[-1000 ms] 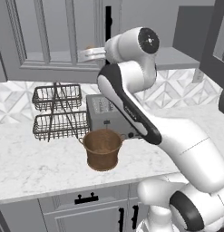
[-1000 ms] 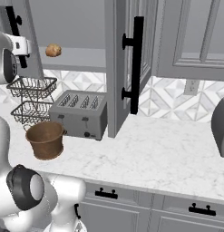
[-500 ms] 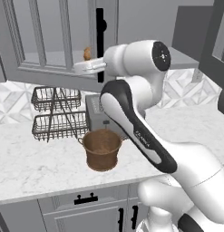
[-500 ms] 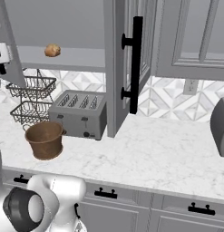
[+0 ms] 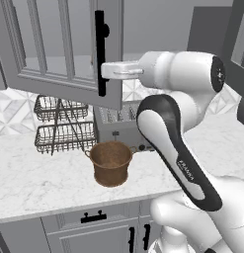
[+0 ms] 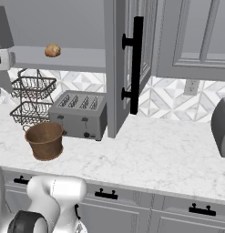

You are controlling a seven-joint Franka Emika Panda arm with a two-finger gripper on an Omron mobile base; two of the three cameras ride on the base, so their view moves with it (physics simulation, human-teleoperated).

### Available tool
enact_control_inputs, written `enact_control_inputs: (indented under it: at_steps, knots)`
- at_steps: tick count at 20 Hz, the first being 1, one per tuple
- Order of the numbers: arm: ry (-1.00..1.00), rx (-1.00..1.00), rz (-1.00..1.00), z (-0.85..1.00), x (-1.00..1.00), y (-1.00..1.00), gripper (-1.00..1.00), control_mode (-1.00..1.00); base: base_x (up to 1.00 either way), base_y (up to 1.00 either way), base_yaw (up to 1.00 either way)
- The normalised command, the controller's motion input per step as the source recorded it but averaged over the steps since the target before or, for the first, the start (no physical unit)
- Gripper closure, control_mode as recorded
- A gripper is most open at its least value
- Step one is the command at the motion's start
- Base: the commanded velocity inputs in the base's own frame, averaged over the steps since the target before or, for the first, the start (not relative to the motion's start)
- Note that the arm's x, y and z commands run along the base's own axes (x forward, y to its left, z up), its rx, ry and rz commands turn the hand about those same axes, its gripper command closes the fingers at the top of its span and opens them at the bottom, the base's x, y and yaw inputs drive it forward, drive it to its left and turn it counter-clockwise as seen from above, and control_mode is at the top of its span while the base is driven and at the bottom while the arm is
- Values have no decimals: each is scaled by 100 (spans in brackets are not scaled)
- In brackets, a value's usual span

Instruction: Open the cabinet, pick up the bread from the cabinet and place it in the basket. Then move the basket to the dining counter.

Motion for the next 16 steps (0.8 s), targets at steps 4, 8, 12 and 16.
enact_control_inputs:
  at_steps: [4, 8, 12, 16]
  knots:
    - [9, 43, 0, 21, 26, -100, -100, -100, 0, 0, 0]
    - [31, 33, 0, -1, 89, -94, -100, -100, 0, 0, 0]
    - [39, 17, 5, -33, 100, -37, -100, -100, 0, 0, 0]
    - [36, 0, 7, -50, 100, 64, -100, -100, 0, 0, 0]
